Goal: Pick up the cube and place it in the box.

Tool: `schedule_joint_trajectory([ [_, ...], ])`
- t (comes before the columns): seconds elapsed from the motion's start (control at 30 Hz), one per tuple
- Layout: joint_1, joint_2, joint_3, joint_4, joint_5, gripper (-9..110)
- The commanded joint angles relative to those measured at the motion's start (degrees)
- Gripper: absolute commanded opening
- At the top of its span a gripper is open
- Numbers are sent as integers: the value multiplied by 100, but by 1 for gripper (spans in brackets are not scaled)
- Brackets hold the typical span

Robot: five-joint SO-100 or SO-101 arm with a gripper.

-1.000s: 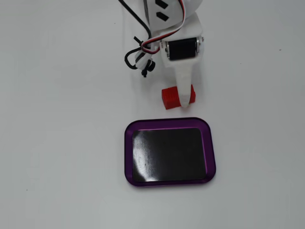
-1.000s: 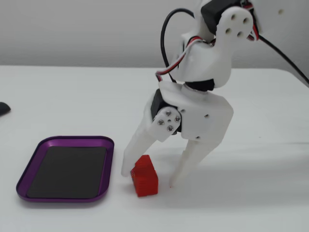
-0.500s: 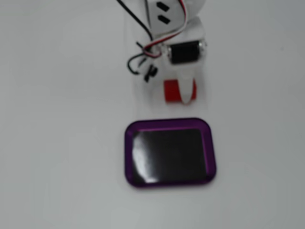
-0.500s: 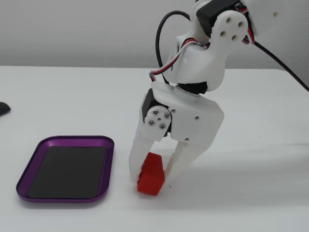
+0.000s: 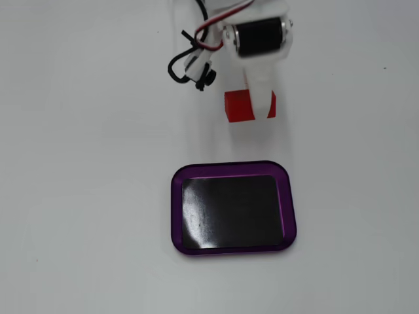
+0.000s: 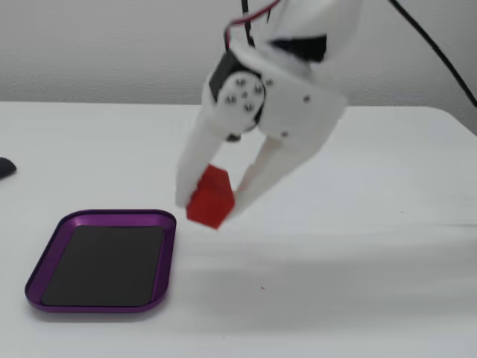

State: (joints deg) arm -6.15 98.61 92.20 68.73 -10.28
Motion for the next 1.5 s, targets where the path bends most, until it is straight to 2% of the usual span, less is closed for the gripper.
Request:
schedule_joint_trajectory([
  [0.0, 35, 703, -606, 18, -114, 0],
  [0.23, 765, 299, -519, -1336, -193, 0],
  [0.53, 826, -1582, -606, -2109, -193, 0],
  [1.03, 817, -2329, -896, -2426, -141, 1],
  [1.47, 835, -2250, -932, -2382, -158, 16],
])
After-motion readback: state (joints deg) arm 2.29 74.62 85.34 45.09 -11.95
